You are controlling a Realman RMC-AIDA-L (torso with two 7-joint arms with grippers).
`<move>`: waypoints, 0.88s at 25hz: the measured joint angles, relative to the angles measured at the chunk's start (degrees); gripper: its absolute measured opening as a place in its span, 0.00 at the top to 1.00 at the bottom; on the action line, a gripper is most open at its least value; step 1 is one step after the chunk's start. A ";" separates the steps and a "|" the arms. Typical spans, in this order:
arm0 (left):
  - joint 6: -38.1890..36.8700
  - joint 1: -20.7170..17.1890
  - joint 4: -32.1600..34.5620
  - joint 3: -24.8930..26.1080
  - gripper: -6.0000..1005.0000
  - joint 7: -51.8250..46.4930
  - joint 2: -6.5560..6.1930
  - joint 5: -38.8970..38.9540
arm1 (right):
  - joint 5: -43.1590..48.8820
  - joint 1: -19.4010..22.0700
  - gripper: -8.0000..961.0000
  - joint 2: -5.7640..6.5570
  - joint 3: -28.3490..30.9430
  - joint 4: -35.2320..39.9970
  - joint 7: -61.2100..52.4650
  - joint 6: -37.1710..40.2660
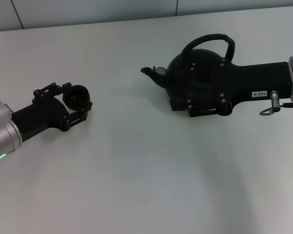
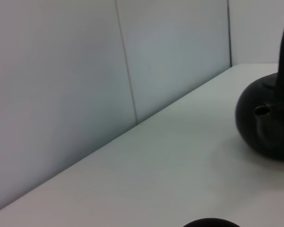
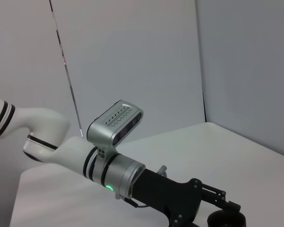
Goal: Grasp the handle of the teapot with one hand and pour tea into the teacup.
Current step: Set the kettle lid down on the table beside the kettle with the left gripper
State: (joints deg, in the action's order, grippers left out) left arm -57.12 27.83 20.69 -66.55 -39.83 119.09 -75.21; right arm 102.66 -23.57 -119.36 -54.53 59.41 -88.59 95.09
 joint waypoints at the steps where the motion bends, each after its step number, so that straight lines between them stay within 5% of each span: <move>1: -0.24 0.07 0.02 -0.22 0.27 -0.17 0.00 0.01 | 0.00 0.02 0.27 0.00 -0.02 0.00 0.00 0.00; 22: -1.83 0.74 -0.53 -5.70 0.26 -0.25 0.03 0.07 | 0.00 0.10 0.27 0.00 -0.80 0.21 -0.01 -0.42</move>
State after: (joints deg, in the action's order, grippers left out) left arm -58.95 28.57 20.17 -72.24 -40.08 119.12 -75.14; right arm 102.66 -23.46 -119.36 -55.32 59.62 -88.59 94.67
